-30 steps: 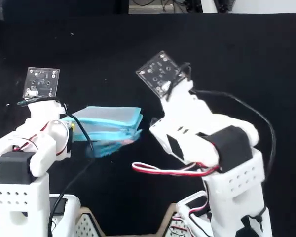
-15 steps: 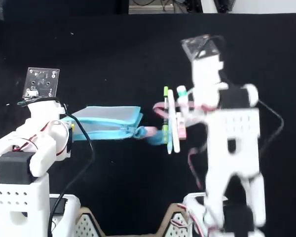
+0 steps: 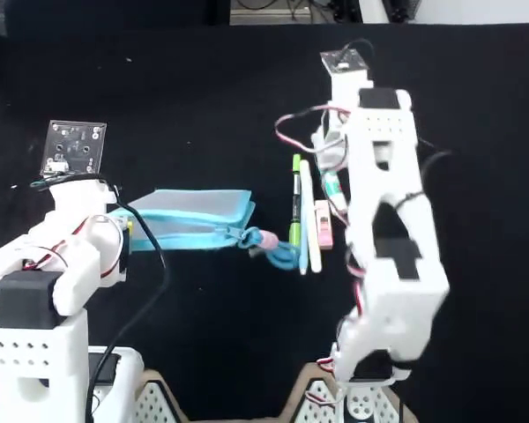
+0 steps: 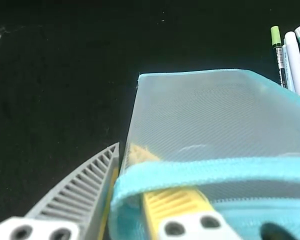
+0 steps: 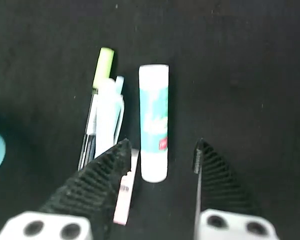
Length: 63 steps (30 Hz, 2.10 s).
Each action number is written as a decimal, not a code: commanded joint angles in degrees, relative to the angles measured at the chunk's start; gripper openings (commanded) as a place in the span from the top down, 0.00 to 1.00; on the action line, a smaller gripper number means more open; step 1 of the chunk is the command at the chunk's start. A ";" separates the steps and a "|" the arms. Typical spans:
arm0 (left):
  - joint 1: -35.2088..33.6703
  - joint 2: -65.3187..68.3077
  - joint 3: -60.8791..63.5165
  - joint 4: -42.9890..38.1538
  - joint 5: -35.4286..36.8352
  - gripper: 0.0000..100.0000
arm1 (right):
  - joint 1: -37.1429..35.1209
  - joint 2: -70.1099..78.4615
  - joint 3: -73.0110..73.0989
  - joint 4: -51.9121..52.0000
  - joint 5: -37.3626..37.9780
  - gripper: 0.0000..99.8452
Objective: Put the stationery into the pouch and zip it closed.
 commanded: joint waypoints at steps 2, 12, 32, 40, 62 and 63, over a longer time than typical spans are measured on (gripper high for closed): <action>-0.84 -0.18 0.84 -0.26 -0.18 0.97 | 0.18 9.98 -19.47 4.13 2.37 0.80; -0.84 -0.18 1.36 -0.26 -0.35 0.97 | 0.18 33.45 -49.36 14.24 5.19 0.80; -1.27 -0.18 1.36 -0.26 -0.35 0.97 | 5.45 43.82 -69.14 18.81 4.75 0.99; -1.27 -0.18 1.36 -0.35 -0.35 0.97 | 8.70 19.38 -33.27 18.73 5.10 0.99; -1.10 -0.18 1.36 -0.35 -0.44 0.97 | 10.11 -12.00 33.19 -3.52 18.90 0.87; -1.01 -0.18 1.36 -0.35 -0.44 0.97 | 9.93 -12.26 33.19 -2.11 19.87 0.84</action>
